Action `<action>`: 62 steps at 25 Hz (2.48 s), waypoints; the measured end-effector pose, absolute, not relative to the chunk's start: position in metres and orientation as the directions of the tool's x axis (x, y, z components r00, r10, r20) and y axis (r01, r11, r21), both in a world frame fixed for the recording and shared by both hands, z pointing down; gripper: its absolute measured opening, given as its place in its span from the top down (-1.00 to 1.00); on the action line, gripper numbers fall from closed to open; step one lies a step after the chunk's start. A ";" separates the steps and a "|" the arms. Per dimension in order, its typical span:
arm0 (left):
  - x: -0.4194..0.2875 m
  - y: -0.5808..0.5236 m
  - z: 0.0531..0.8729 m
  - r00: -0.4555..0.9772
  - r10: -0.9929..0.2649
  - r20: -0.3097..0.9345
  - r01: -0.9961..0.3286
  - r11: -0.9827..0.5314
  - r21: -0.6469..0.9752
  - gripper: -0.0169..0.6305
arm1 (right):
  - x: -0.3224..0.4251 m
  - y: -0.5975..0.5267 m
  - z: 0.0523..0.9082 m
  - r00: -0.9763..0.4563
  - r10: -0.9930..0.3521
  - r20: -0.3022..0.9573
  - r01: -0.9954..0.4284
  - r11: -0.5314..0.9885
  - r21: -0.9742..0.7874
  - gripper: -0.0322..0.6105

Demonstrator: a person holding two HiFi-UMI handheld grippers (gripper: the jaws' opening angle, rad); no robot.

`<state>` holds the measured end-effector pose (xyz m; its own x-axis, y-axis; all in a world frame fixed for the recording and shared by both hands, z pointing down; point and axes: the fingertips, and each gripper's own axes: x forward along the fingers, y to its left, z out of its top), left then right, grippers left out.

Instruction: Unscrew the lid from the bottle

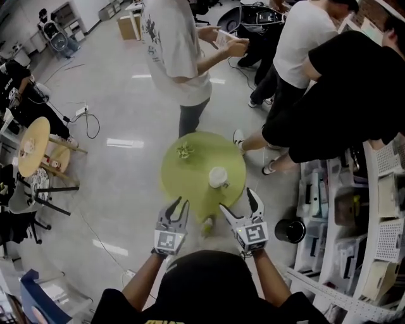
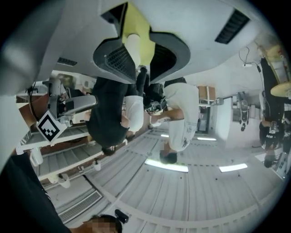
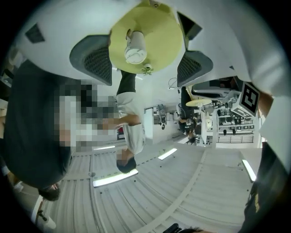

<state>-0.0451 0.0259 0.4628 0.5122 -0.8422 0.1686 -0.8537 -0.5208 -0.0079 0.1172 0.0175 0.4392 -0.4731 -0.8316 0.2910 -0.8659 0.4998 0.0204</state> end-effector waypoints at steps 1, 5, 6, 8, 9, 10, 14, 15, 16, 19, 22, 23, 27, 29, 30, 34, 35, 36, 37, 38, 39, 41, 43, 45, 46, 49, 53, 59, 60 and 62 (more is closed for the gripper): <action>-0.040 0.016 0.477 0.512 -0.836 0.197 -0.853 -0.522 0.003 0.55 | 0.116 0.007 0.446 -0.484 -0.821 0.303 -0.857 0.514 0.023 -0.44; -0.008 -0.010 0.535 0.561 -0.765 0.316 -0.807 -0.591 -0.001 -0.05 | 0.118 -0.030 0.478 -0.517 -0.773 0.369 -0.826 0.563 0.022 -0.44; 0.002 -0.015 0.547 0.575 -0.745 0.338 -0.792 -0.611 -0.001 -0.09 | 0.119 -0.037 0.486 -0.515 -0.764 0.389 -0.827 0.563 0.012 -0.44; 0.019 -0.024 0.571 0.593 -0.716 0.369 -0.773 -0.634 0.013 -0.15 | 0.117 -0.052 0.501 -0.511 -0.752 0.417 -0.833 0.554 -0.021 -0.44; 0.027 -0.029 0.581 0.599 -0.706 0.377 -0.768 -0.641 0.020 -0.16 | 0.114 -0.059 0.510 -0.514 -0.744 0.428 -0.832 0.554 -0.036 -0.44; 0.034 -0.035 0.592 0.606 -0.698 0.382 -0.761 -0.648 0.023 -0.19 | 0.112 -0.065 0.523 -0.517 -0.733 0.442 -0.829 0.557 -0.045 -0.44; 0.062 -0.057 0.639 0.634 -0.658 0.406 -0.732 -0.680 0.042 -0.25 | 0.102 -0.086 0.568 -0.529 -0.681 0.506 -0.819 0.566 -0.094 -0.44; 0.066 -0.063 0.651 0.635 -0.650 0.418 -0.728 -0.684 0.043 -0.27 | 0.099 -0.094 0.574 -0.528 -0.674 0.516 -0.820 0.562 -0.106 -0.44; 0.069 -0.069 0.663 0.632 -0.645 0.430 -0.727 -0.686 0.041 -0.28 | 0.096 -0.101 0.580 -0.524 -0.670 0.526 -0.823 0.558 -0.109 -0.44; 0.070 -0.089 0.690 0.608 -0.661 0.440 -0.738 -0.675 0.005 -0.30 | 0.088 -0.115 0.598 -0.510 -0.653 0.560 -0.823 0.559 -0.097 -0.44; 0.077 -0.099 0.704 0.620 -0.667 0.414 -0.722 -0.691 -0.033 -0.30 | 0.084 -0.121 0.605 -0.504 -0.650 0.568 -0.835 0.536 -0.128 -0.44; 0.081 -0.103 0.705 0.633 -0.664 0.398 -0.710 -0.703 -0.043 -0.30 | 0.082 -0.124 0.606 -0.496 -0.655 0.569 -0.839 0.529 -0.123 -0.44; 0.095 -0.111 0.713 0.664 -0.653 0.363 -0.688 -0.724 -0.045 -0.33 | 0.073 -0.128 0.619 -0.448 -0.650 0.613 -0.837 0.546 -0.034 -0.39; 0.102 -0.115 0.718 0.684 -0.635 0.358 -0.669 -0.742 -0.039 -0.33 | 0.072 -0.126 0.625 -0.430 -0.650 0.627 -0.836 0.549 -0.004 -0.37; 0.104 -0.116 0.720 0.696 -0.624 0.354 -0.655 -0.754 -0.040 -0.33 | 0.072 -0.126 0.626 -0.424 -0.649 0.632 -0.836 0.549 0.004 -0.36; 0.107 -0.117 0.724 0.733 -0.594 0.331 -0.619 -0.784 -0.036 -0.28 | 0.071 -0.128 0.629 -0.417 -0.635 0.650 -0.834 0.551 0.004 -0.35; 0.107 -0.117 0.724 0.737 -0.592 0.326 -0.617 -0.786 -0.034 -0.27 | 0.071 -0.128 0.629 -0.415 -0.634 0.652 -0.834 0.552 0.007 -0.35; 0.107 -0.118 0.724 0.740 -0.590 0.324 -0.614 -0.788 -0.033 -0.27 | 0.071 -0.128 0.629 -0.413 -0.635 0.652 -0.834 0.552 0.009 -0.35; 0.107 -0.118 0.723 0.743 -0.586 0.323 -0.611 -0.791 -0.030 -0.27 | 0.071 -0.128 0.629 -0.412 -0.636 0.653 -0.834 0.552 0.010 -0.35; 0.107 -0.117 0.723 0.746 -0.581 0.324 -0.607 -0.794 -0.028 -0.27 | 0.071 -0.128 0.629 -0.412 -0.634 0.654 -0.834 0.552 0.010 -0.35; 0.106 -0.117 0.723 0.749 -0.577 0.326 -0.603 -0.798 -0.026 -0.27 | 0.070 -0.128 0.629 -0.412 -0.632 0.656 -0.833 0.553 0.010 -0.35; 0.105 -0.117 0.724 0.755 -0.568 0.328 -0.595 -0.804 -0.023 -0.27 | 0.069 -0.128 0.629 -0.415 -0.629 0.657 -0.830 0.558 0.009 -0.34; 0.105 -0.117 0.724 0.761 -0.561 0.327 -0.587 -0.809 -0.021 -0.27 | 0.069 -0.128 0.629 -0.421 -0.626 0.656 -0.825 0.565 0.009 -0.34; 0.106 -0.117 0.724 0.767 -0.553 0.326 -0.580 -0.814 -0.017 -0.27 | 0.070 -0.127 0.630 -0.433 -0.618 0.656 -0.814 0.580 0.009 -0.34; 0.106 -0.118 0.724 0.770 -0.549 0.325 -0.577 -0.817 -0.015 -0.27 | 0.070 -0.127 0.630 -0.443 -0.613 0.655 -0.806 0.592 0.008 -0.34; 0.106 -0.117 0.724 0.776 -0.540 0.326 -0.569 -0.823 -0.010 -0.27 | 0.066 -0.125 0.628 -0.493 -0.578 0.651 -0.759 0.651 0.002 -0.34; 0.107 -0.117 0.725 0.782 -0.529 0.329 -0.559 -0.829 -0.004 -0.27 | 0.062 -0.121 0.629 -0.562 -0.490 0.666 -0.654 0.756 0.004 -0.34; 0.108 -0.116 0.725 0.793 -0.506 0.339 -0.537 -0.843 0.000 -0.27 | 0.060 -0.113 0.630 -0.635 -0.337 0.695 -0.456 0.890 0.014 -0.35; 0.108 -0.116 0.726 0.795 -0.500 0.342 -0.532 -0.846 0.000 -0.27 | 0.059 -0.112 0.630 -0.644 -0.312 0.699 -0.421 0.907 0.017 -0.35; 0.107 -0.115 0.727 0.799 -0.490 0.347 -0.523 -0.852 0.000 -0.27 | 0.058 -0.110 0.631 -0.653 -0.261 0.711 -0.350 0.937 0.023 -0.35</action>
<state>0.1073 -0.1154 0.7267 0.7995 -0.4904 0.3470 -0.5230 -0.8524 0.0003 0.0581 -0.1097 0.6307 -0.6525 -0.2612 0.7114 -0.3497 0.9366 0.0231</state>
